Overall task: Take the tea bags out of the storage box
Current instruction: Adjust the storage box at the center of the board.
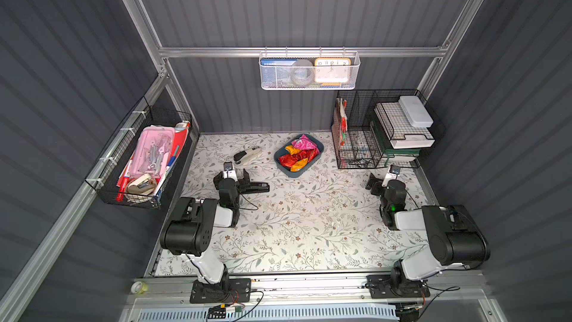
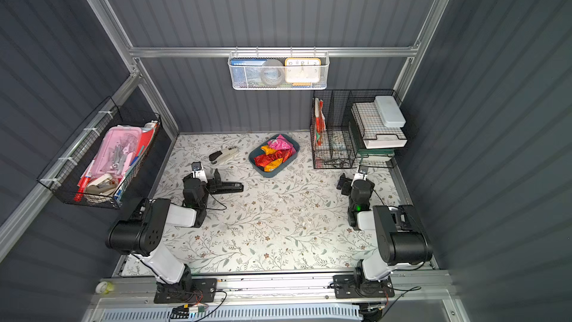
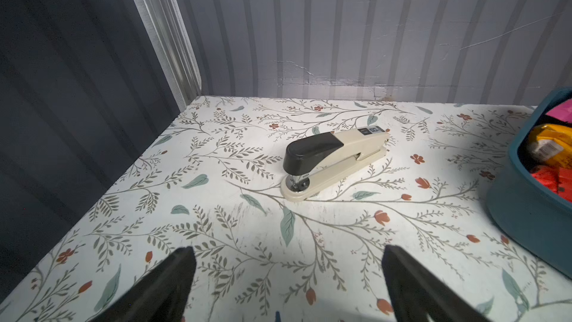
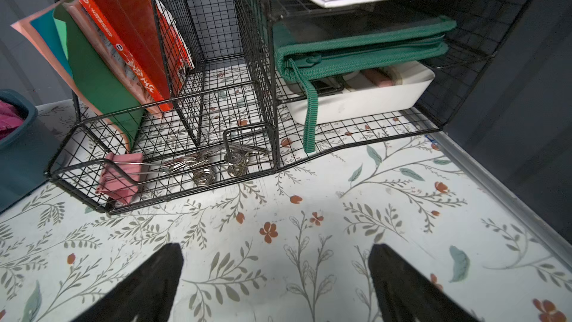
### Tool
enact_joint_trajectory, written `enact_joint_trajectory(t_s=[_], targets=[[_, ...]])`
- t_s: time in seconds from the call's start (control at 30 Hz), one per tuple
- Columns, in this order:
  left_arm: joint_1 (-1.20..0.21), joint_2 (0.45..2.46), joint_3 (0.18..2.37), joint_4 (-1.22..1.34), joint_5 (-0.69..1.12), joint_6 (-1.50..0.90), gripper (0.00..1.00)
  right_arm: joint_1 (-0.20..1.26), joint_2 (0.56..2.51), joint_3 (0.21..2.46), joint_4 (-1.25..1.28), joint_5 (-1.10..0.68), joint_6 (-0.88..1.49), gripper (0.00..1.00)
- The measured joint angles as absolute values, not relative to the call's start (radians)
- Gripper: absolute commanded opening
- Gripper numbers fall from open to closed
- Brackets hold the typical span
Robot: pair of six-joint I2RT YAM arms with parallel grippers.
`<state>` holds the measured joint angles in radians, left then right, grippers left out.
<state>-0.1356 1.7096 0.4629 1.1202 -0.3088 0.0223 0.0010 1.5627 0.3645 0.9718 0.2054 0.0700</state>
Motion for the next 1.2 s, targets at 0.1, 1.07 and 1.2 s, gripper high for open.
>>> enact_joint_trajectory(t_s=[0.1, 1.07, 1.2], targets=[[-0.136, 1.71, 0.463, 1.12, -0.309, 0.022, 0.99, 0.001, 1.563, 0.364, 0.972, 0.205, 0.07, 0.99], [-0.135, 1.358, 0.876, 0.405, -0.214, -0.094, 0.99, -0.014, 0.866, 0.545, 0.225, 0.247, 0.425, 0.92], [-0.141, 1.377, 1.008, 0.213, -0.124, -0.192, 0.99, -0.017, 0.812, 0.546, 0.044, 0.089, 0.517, 0.81]])
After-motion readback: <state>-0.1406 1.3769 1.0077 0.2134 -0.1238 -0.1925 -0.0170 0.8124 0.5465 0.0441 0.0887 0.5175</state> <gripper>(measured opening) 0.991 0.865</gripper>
